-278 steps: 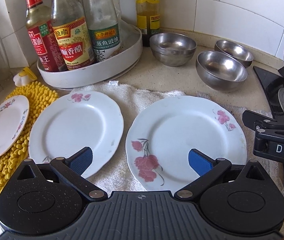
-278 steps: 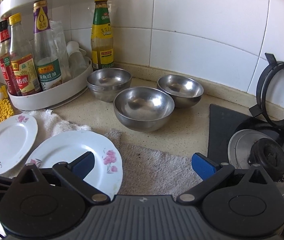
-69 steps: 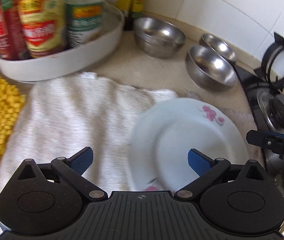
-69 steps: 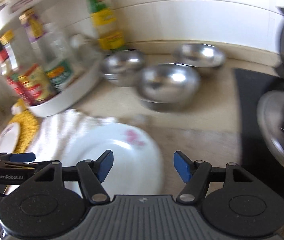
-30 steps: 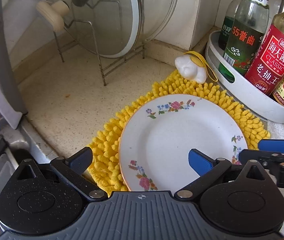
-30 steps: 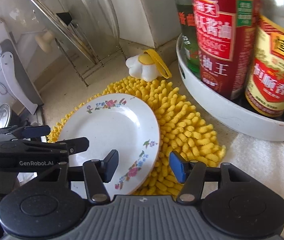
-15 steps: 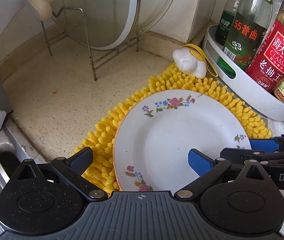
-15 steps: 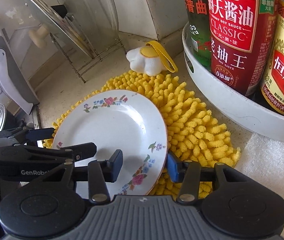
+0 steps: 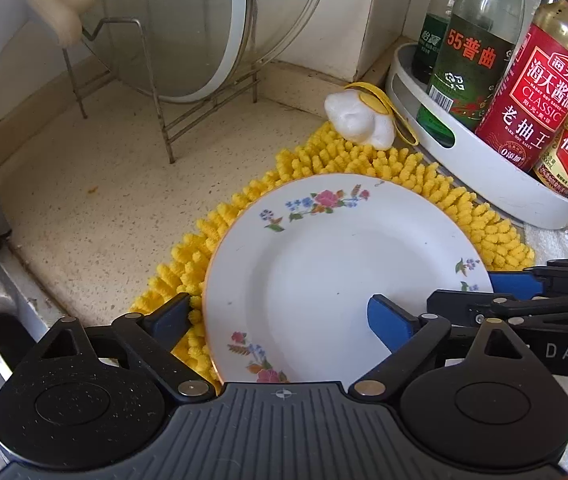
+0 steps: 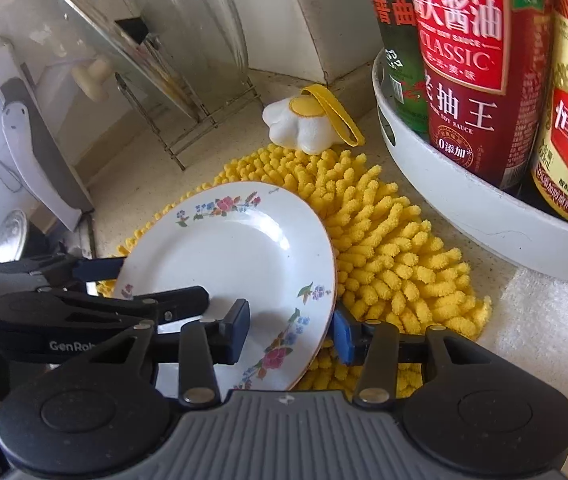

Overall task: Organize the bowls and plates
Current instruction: 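Lift the floral-rim plate off the yellow mat with the right gripper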

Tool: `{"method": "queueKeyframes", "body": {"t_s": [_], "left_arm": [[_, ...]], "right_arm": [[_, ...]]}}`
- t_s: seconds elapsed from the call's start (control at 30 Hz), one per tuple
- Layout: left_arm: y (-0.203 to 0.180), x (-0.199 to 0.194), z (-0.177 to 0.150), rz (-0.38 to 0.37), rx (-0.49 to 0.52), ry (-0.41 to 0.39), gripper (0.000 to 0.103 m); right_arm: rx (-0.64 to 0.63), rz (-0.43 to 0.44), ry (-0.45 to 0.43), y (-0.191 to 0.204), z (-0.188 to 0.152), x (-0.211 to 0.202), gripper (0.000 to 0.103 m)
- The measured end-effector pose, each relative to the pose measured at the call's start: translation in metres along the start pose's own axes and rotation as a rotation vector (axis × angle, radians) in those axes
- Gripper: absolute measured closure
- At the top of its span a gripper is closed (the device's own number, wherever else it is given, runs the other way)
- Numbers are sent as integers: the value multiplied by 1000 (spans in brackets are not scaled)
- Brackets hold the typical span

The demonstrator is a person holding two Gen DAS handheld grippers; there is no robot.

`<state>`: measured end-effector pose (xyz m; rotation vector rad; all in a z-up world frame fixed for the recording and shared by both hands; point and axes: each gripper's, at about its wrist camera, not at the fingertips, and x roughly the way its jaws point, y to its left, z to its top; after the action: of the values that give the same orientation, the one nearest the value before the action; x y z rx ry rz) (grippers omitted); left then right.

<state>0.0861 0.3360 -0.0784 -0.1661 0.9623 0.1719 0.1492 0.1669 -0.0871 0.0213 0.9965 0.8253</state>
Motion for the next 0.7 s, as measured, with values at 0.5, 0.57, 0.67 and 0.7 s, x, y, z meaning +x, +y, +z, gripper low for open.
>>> {"method": "queueKeyframes", "body": {"t_s": [0.5,0.57,0.67,0.7], "left_arm": [[-14,-11,-1,-1,27,-8,8],[-20,-15,-3,-16,39,-12,8],[-30,-16,-6,-50,73,-5,7],[-32,-14,-7,-54,86,-3,6]], "right_arm": [[-2,-57,-22,7,-17,-40,60],[16,-71,-16,3,-20,-46,60],[50,-77,18,-7,-22,-38,60],[57,-81,20,-9,-23,-35,60]]}}
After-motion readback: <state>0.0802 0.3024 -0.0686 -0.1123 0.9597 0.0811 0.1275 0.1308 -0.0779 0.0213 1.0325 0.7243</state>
